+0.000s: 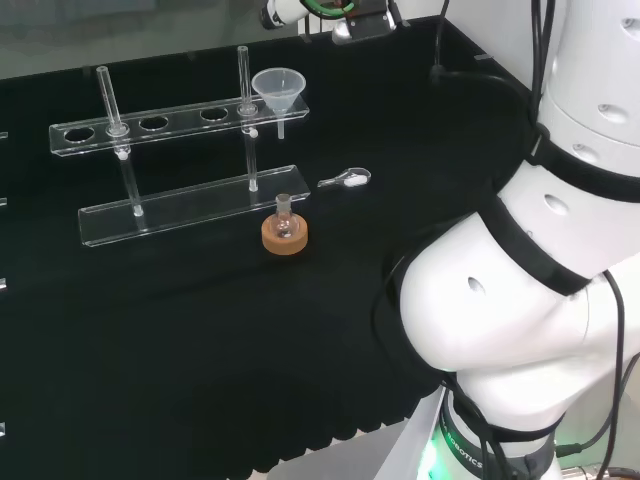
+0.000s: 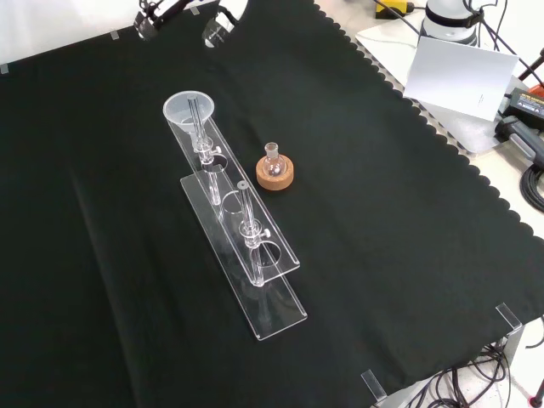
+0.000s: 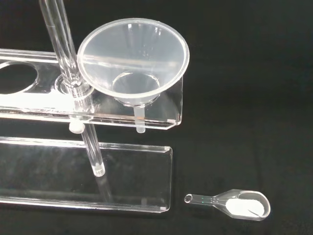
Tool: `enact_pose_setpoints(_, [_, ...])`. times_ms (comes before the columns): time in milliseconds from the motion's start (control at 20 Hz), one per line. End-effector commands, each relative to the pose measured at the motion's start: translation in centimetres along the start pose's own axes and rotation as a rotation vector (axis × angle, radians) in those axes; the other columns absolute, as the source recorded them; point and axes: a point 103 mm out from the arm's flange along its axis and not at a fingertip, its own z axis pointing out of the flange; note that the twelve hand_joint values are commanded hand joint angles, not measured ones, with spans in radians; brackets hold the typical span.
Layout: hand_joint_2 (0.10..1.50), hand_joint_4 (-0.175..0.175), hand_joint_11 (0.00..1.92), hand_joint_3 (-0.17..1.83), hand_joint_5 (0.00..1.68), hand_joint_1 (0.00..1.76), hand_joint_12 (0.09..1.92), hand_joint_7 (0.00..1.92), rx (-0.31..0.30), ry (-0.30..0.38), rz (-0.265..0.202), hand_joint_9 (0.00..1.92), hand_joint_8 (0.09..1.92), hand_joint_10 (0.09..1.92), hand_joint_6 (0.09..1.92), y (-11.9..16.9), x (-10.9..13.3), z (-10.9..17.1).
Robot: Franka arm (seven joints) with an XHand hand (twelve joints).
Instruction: Pick up the funnel from the transparent funnel stand.
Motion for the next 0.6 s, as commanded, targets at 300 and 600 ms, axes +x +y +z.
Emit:
enact_pose_setpoints(300, [0.90, -0.019, 0.11, 0.13, 0.13, 0.40, 1.50, 0.00, 0.190, -0.028, -0.101, 0.15, 0.41, 0.83, 0.09, 3.9, 1.3, 3.6])
enact_pose_setpoints(600, [0.79, -0.047, 0.19, 0.08, 0.14, 0.51, 1.53, 0.00, 0.240, -0.090, -0.112, 0.17, 0.43, 0.86, 0.09, 4.3, 2.2, 4.0])
